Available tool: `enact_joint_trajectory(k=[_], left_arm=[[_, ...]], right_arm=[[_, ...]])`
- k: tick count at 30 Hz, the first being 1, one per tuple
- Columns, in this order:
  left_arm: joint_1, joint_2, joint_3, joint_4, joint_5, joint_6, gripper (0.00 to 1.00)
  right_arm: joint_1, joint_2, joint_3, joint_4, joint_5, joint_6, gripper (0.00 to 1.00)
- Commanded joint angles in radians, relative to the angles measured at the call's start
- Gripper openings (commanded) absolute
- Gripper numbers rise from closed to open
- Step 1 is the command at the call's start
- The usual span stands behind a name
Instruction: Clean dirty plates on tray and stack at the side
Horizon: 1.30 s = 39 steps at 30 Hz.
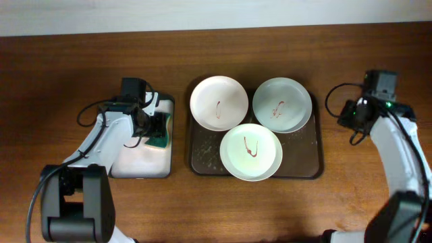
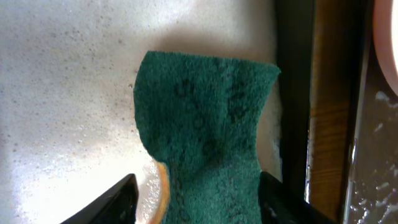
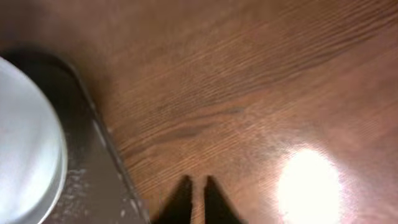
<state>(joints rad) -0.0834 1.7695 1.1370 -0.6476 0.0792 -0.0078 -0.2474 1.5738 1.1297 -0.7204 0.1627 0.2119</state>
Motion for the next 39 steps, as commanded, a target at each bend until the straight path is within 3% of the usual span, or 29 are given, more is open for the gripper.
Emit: enact_joint_trajectory(k=[1, 14, 18, 23, 34, 35, 37, 39], left_arm=[[0.003, 0.016, 0.009, 0.0, 0.015, 0.0, 0.61], [0.003, 0.016, 0.009, 0.0, 0.014, 0.0, 0.63], [0.003, 0.016, 0.009, 0.0, 0.014, 0.0, 0.62], [0.003, 0.016, 0.009, 0.0, 0.014, 0.0, 0.62], [0.003, 0.016, 0.009, 0.0, 0.014, 0.0, 0.62], [0.003, 0.016, 0.009, 0.0, 0.014, 0.0, 0.63], [0.003, 0.016, 0.009, 0.0, 0.014, 0.0, 0.61], [0.003, 0.016, 0.009, 0.001, 0.014, 0.0, 0.58]], right_arm=[[-0.002, 0.122, 0.015, 0.047, -0.058, 0.006, 0.04], [-0.001, 0.315, 0.014, 0.257, -0.254, 0.003, 0.04], [-0.001, 0.345, 0.013, 0.261, -0.284, 0.002, 0.04], [0.002, 0.347, 0.013, 0.256, -0.46, -0.097, 0.04], [0.06, 0.347, 0.013, 0.253, -0.47, -0.112, 0.04], [0.06, 0.347, 0.013, 0.249, -0.47, -0.112, 0.06], [0.057, 0.341, 0.023, 0.226, -0.466, -0.112, 0.32], [0.056, 0.318, 0.06, 0.168, -0.457, -0.111, 0.38]])
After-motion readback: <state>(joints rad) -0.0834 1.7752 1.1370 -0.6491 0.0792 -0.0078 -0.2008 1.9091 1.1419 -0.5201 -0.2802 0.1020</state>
